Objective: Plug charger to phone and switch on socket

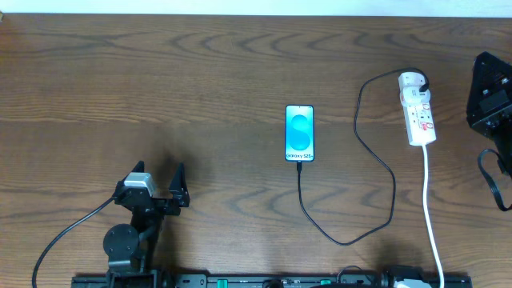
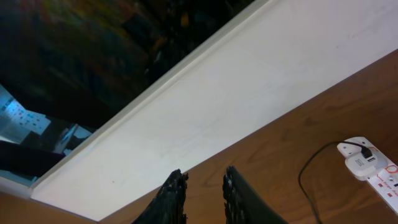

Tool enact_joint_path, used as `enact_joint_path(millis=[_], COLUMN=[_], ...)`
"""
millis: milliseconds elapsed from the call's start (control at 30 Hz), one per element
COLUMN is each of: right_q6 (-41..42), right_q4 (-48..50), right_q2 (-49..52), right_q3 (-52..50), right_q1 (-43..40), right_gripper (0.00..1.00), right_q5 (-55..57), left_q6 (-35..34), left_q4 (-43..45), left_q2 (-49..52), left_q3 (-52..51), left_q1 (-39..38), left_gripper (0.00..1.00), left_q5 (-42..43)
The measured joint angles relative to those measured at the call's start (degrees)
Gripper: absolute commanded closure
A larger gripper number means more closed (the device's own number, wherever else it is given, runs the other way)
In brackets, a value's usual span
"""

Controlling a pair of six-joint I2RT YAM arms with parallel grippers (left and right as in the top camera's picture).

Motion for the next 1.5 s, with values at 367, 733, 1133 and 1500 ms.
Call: enact_joint_path(millis=[367,733,1133,1500], right_q6=[0.0,0.1,4.6,8.0], right_q4=[0.0,0.0,0.9,-11.3], right_q2=[0.0,0.0,0.0,0.0], right_q3=[0.0,0.0,0.0,0.0], right_q1=[0.0,0.0,0.0,0.0], right_gripper=[0.81,0.80,0.49,0.01], right_q5=[0.0,0.0,-1.7,-2.7], left_q6=[0.0,0.0,0.0,0.0], left_q4=[0.0,0.0,0.0,0.0], left_q2=[0.0,0.0,0.0,0.0], left_q3=[0.0,0.0,0.0,0.0], left_q1=[-0.2,-0.8,-0.8,-0.8], left_gripper=[0.12,0.12,0.12,0.12], left_q5=[0.0,0.0,0.0,-0.2])
